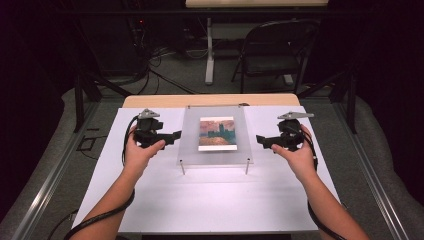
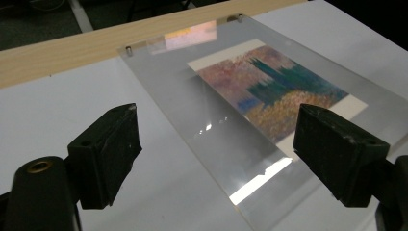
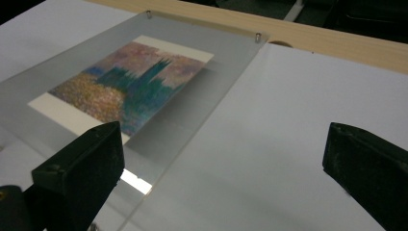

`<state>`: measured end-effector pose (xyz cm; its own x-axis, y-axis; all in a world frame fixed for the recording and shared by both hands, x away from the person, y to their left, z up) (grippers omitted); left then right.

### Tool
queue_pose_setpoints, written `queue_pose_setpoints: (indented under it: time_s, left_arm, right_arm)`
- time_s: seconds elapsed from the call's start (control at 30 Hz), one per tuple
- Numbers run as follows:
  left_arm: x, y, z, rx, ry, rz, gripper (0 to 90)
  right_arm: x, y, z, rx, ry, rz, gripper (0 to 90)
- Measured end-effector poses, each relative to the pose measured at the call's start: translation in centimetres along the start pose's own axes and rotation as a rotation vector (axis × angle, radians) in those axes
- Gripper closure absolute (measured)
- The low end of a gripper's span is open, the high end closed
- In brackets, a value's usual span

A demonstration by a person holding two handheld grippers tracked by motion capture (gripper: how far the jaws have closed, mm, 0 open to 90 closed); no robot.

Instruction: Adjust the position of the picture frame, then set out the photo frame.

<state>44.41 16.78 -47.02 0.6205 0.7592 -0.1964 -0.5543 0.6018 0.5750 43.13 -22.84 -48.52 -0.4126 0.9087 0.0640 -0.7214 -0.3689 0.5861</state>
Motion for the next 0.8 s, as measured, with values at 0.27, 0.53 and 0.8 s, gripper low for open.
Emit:
queue_pose_setpoints:
  time_s: [0.27, 0.53, 0.8]
  left_arm:
    - [1.2, -3.2, 1.9, 0.003, 0.041, -0.022, 16.4]
    - [2.6, -6.3, 1.5, 0.02, 0.123, -0.014, 16.9]
    - [3.9, -8.7, 0.8, 0.066, 0.193, -0.013, 19.2]
  right_arm:
    - [0.0, -2.9, 2.3, 0.016, 0.0, -0.012, 4.5]
    - [0.3, -6.7, 2.3, 0.04, -0.056, 0.007, 9.1]
    - [0.4, -9.3, 1.8, 0.069, -0.054, -0.002, 14.2]
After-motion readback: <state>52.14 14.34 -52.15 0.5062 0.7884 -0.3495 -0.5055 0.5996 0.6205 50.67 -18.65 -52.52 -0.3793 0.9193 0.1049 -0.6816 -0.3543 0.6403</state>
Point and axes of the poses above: each handheld gripper's, and its own axes: y roughly backward along the jaws, z roughly out of its top, x roughly to its left, the point moved 3 cm from there along -y, roughly forward along the jaws, and after that the axes turned 5 degrees about -z, right-handed, at the moved point
